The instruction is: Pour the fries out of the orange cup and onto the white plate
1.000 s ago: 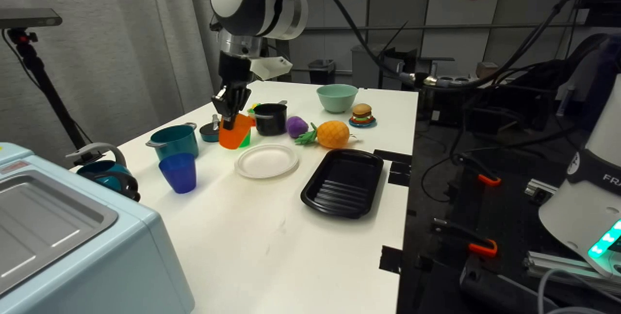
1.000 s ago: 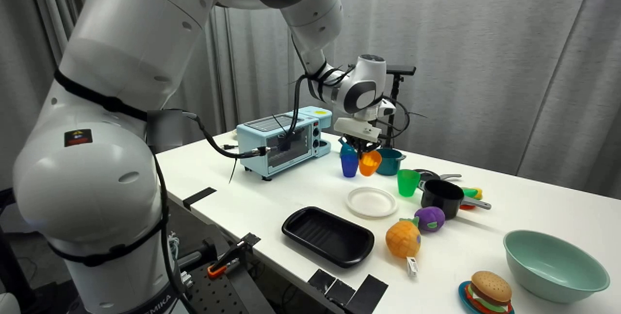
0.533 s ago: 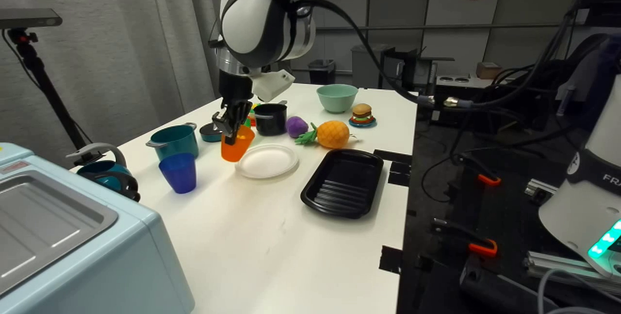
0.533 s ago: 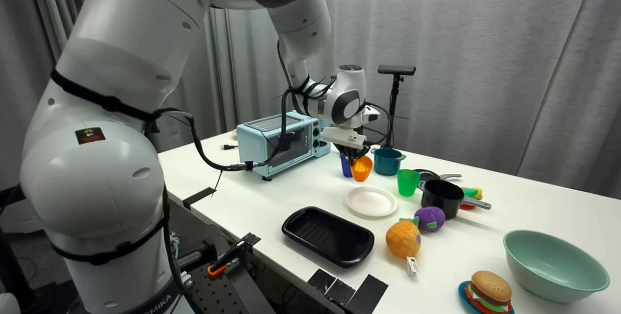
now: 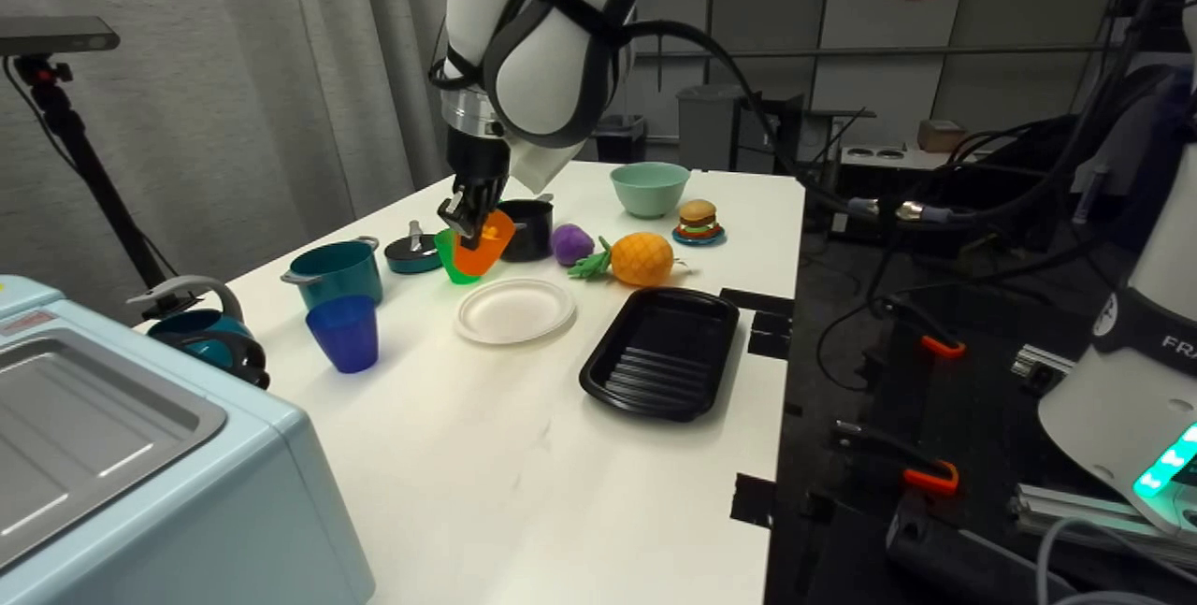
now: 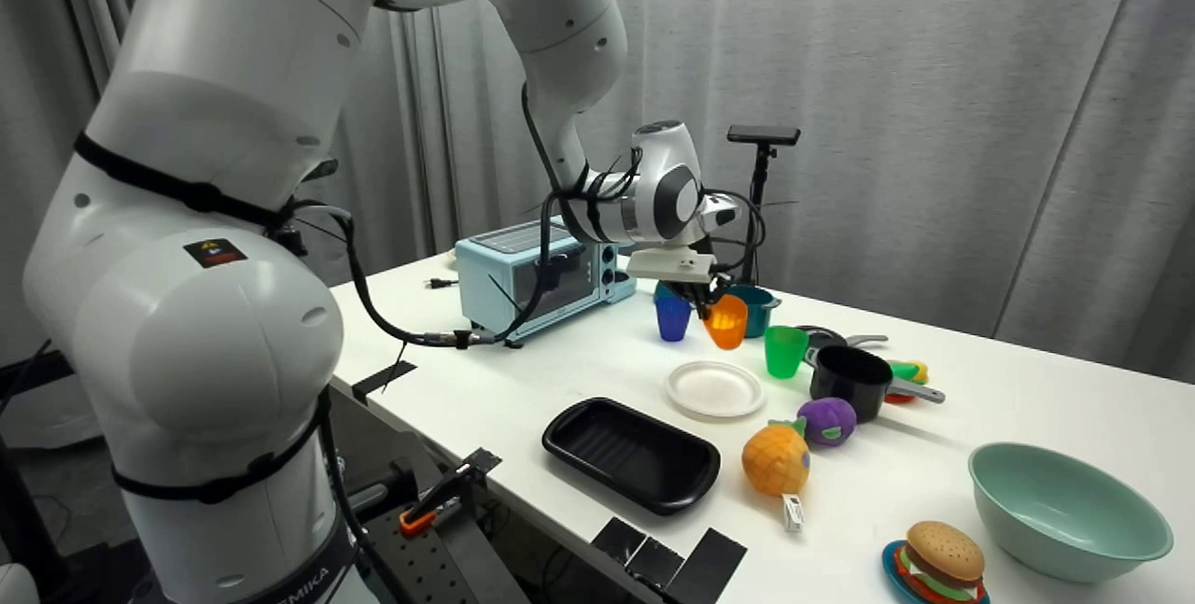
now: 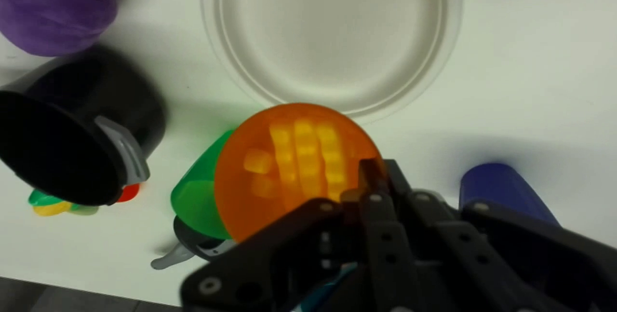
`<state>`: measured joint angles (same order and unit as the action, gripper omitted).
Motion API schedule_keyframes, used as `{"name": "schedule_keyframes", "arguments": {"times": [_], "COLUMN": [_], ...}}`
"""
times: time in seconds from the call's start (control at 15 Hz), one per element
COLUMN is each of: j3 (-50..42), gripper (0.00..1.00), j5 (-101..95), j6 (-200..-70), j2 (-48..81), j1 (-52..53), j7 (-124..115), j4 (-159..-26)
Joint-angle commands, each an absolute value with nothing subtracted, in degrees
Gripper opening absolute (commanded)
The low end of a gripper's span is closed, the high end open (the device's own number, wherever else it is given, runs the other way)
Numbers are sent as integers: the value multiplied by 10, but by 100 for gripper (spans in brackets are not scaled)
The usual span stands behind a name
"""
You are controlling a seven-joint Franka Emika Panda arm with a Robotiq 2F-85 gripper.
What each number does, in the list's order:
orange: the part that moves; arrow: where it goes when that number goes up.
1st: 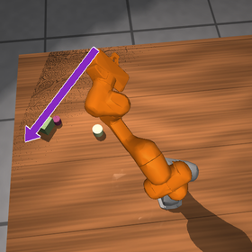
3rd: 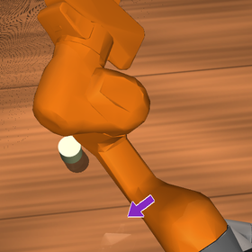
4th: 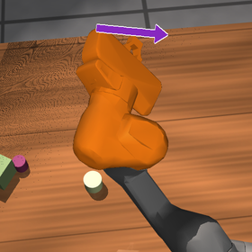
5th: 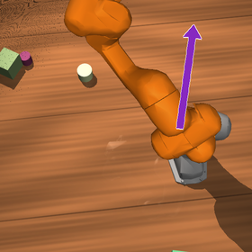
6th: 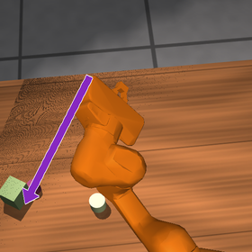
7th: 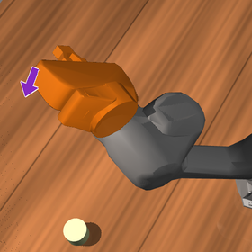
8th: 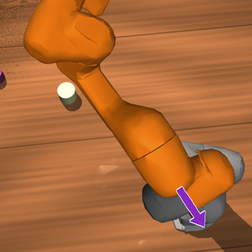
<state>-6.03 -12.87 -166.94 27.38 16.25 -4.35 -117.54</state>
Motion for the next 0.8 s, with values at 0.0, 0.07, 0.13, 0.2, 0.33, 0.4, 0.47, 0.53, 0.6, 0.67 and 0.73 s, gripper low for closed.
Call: {"name": "schedule_keyframes", "arguments": {"times": [0.0, 0.07, 0.13, 0.2, 0.33, 0.4, 0.47, 0.53, 0.6, 0.67, 0.73], "j3": [-146, -173, -201, -227, -278, -301, -318, -329, -345, -363, -377], "gripper": [1, 1, 1, 1, 1, 1, 1, 1, 1, 1, 1], "j5": [-206, -233, -252, -276, -318, -336, -350, -358, -370, -382, -393], "j6": [-1678, -1674, -1672, -1671, -1665, -1659, -1651, -1646, -1643, -1636, -1627], "j2": [261, 266, 272, 277, 291, 298, 304, 309, 315, 322, 328], "j1": [237, 260, 288, 312, 363, 387, 406, 420, 437, 455, 472], "j7": [-131, -158, -180, -208, -261, -285, -303, -315, -331, -346, -359], "j4": [-1182, -1177, -1172, -1167, -1157, -1151, -1148, -1147, -1146, -1145, -1145]}}
